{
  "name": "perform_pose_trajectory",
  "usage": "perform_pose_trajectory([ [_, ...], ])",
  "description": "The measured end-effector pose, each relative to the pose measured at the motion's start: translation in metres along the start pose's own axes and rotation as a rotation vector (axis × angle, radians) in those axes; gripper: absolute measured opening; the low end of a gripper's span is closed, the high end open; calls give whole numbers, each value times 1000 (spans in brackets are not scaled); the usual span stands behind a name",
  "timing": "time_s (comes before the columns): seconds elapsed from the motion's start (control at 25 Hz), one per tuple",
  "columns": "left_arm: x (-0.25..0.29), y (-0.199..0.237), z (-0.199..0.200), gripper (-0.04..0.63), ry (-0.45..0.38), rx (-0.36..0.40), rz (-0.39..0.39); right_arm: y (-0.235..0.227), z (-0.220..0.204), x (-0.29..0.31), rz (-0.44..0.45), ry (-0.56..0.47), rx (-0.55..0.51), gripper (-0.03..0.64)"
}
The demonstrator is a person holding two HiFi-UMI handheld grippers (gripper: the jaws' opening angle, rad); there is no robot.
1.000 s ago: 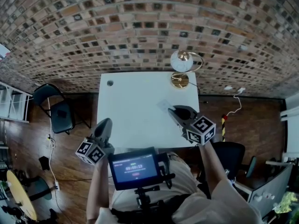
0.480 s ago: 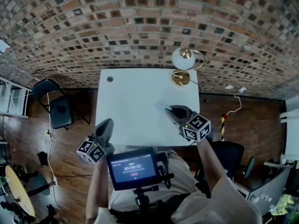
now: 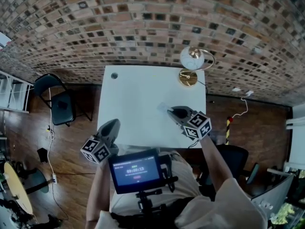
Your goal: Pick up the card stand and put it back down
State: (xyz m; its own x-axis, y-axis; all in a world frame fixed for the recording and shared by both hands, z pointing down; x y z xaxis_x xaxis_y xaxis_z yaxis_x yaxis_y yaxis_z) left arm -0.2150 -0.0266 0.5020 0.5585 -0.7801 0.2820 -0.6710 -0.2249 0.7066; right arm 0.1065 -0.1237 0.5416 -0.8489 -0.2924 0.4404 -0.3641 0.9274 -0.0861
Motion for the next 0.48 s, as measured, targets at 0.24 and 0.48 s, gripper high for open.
perform_pose_trajectory([
  [0.24,5,5,-5,9,31,-10,4,-5,-18,20,47,28,2,25],
  [0.48,12,9,-12,9,56,-24,17,-11,-39,36,82,64,7,25],
])
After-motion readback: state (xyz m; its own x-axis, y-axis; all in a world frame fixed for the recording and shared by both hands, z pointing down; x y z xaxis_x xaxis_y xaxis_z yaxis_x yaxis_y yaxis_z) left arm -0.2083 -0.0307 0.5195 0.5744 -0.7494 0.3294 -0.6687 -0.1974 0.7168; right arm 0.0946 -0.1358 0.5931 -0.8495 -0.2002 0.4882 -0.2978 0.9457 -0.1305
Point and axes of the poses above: the fingertips, and each gripper's own axes: x forward along the fingers, y to its left, z out of its top, the point moved 8 cm from there along -x, backward along the fingers, and after that the axes turned 15 degrees about -x, right-handed, at the moved point
